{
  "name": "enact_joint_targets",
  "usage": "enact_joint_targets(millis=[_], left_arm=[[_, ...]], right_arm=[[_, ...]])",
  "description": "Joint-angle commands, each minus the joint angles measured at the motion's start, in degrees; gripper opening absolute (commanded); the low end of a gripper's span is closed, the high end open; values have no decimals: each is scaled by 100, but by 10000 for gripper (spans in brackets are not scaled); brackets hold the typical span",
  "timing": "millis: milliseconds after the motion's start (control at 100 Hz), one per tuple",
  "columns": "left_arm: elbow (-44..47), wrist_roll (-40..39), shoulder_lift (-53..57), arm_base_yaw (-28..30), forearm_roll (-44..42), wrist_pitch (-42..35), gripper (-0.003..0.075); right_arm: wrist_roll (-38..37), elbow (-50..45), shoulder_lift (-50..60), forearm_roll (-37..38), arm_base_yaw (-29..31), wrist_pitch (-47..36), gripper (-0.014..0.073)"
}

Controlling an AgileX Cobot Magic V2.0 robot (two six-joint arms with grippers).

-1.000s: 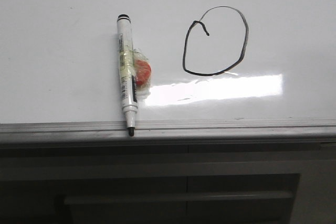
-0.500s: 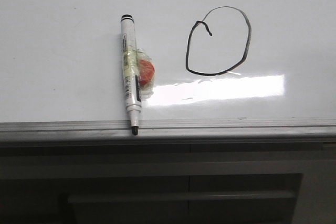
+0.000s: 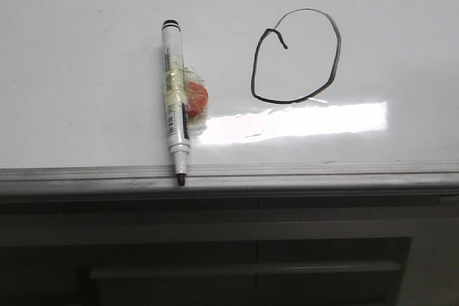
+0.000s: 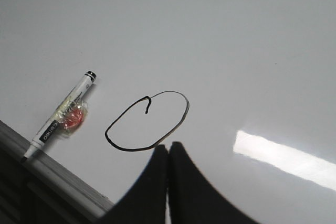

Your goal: Write number 0 on whiteboard

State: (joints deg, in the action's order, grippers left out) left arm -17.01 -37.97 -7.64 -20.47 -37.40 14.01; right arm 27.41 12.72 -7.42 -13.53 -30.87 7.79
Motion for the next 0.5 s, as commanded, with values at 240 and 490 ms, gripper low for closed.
enact_joint_targets(millis=[240,490], left_arm=[[234,1456,-49,459,1627,-1401,-20],[714,4532,-3,902,3740,-1269,-20]], right_arm=[[7,154,-44,34,39,-488,-69],[7,145,-44,34,39,-488,-69]])
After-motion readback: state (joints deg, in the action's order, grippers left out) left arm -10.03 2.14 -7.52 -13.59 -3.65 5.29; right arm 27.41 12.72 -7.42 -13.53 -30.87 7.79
